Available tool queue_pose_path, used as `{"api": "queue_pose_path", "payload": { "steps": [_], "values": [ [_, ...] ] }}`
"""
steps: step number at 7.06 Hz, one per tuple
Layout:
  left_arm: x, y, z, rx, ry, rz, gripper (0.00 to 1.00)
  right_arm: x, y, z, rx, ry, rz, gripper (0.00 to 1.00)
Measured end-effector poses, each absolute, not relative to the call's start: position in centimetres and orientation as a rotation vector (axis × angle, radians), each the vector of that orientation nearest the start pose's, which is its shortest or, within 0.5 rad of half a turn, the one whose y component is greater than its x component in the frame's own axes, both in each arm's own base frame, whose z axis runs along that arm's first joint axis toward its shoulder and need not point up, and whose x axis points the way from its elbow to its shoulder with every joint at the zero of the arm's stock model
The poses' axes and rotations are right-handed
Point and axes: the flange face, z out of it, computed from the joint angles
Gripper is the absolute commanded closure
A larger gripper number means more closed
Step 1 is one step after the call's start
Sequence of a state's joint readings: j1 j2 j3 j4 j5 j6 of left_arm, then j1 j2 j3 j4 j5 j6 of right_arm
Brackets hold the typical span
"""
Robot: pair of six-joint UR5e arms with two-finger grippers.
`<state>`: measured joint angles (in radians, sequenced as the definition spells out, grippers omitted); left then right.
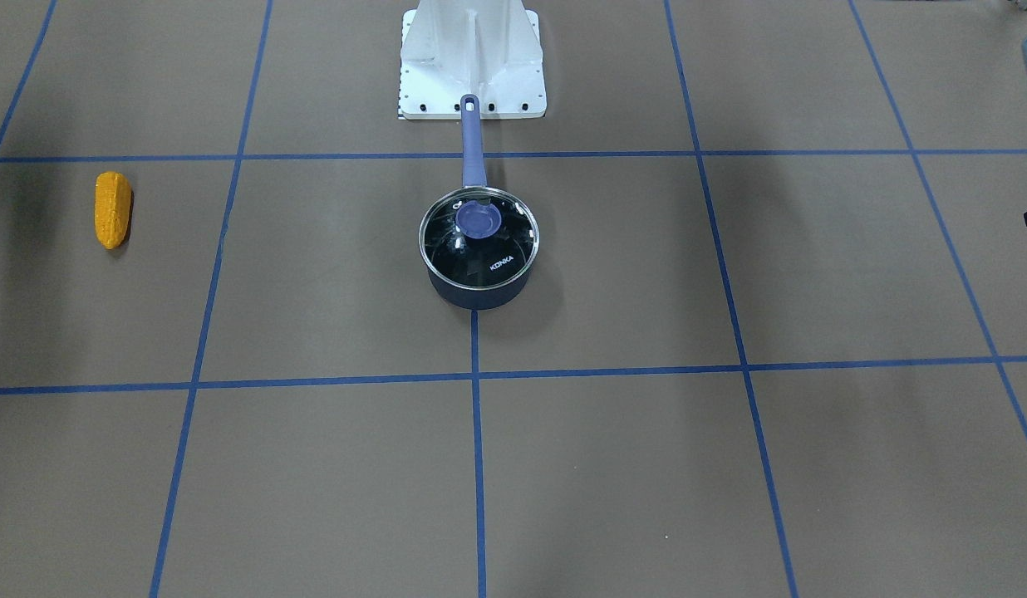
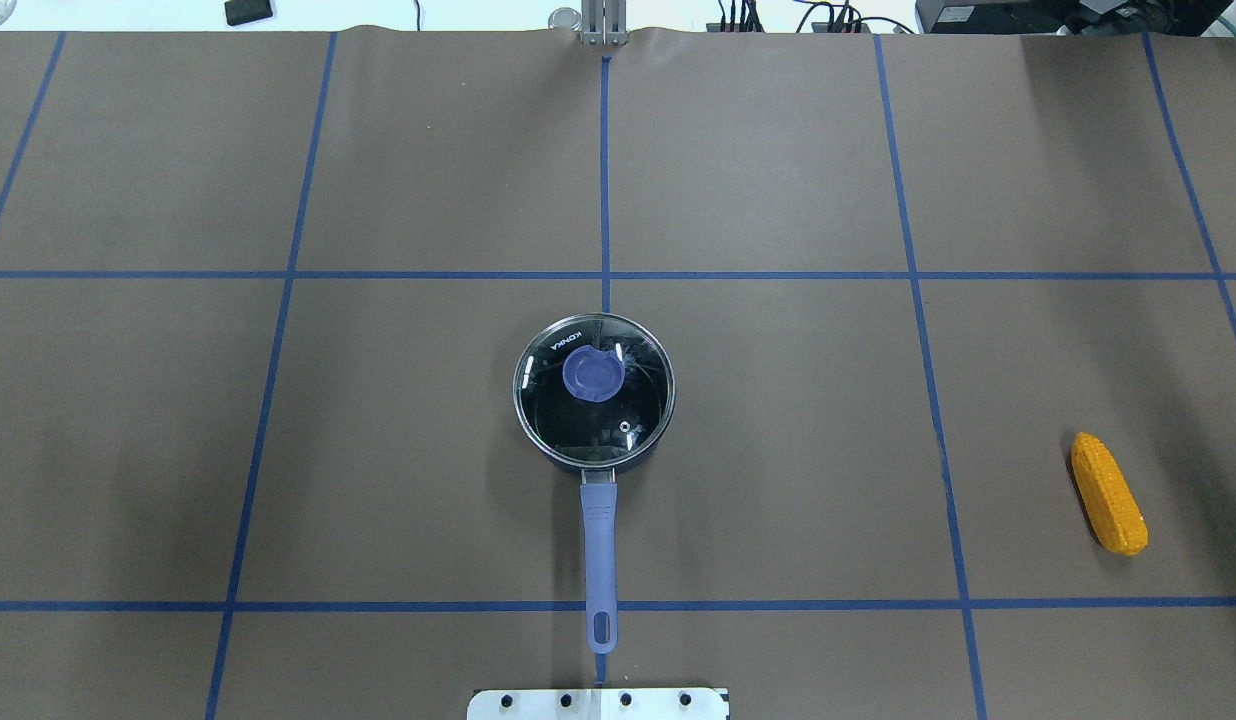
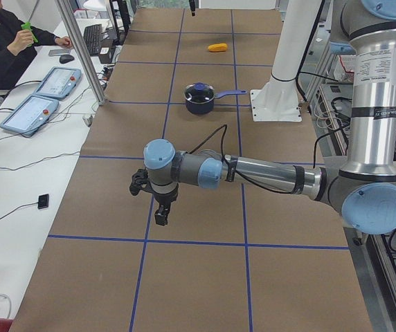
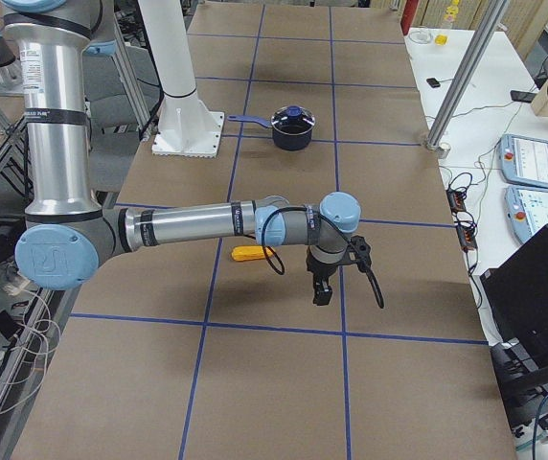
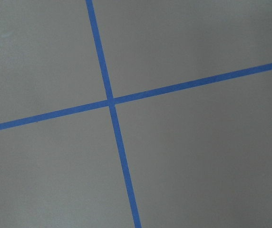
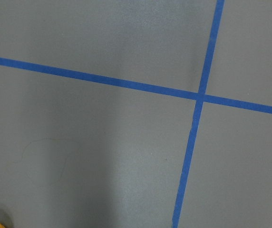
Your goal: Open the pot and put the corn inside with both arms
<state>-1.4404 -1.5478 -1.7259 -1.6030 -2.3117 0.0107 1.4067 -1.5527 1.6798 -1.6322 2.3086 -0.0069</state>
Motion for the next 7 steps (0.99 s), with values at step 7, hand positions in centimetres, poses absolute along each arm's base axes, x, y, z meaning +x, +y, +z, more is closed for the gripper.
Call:
{"api": "queue_pose_path", "payload": {
  "steps": [7],
  "values": [
    [0.9, -52.0, 55.4, 0.145, 0.76, 0.171, 0.0, -2.5, -50.8, 59.7, 0.025, -0.701, -0.226, 0.0]
  ]
}}
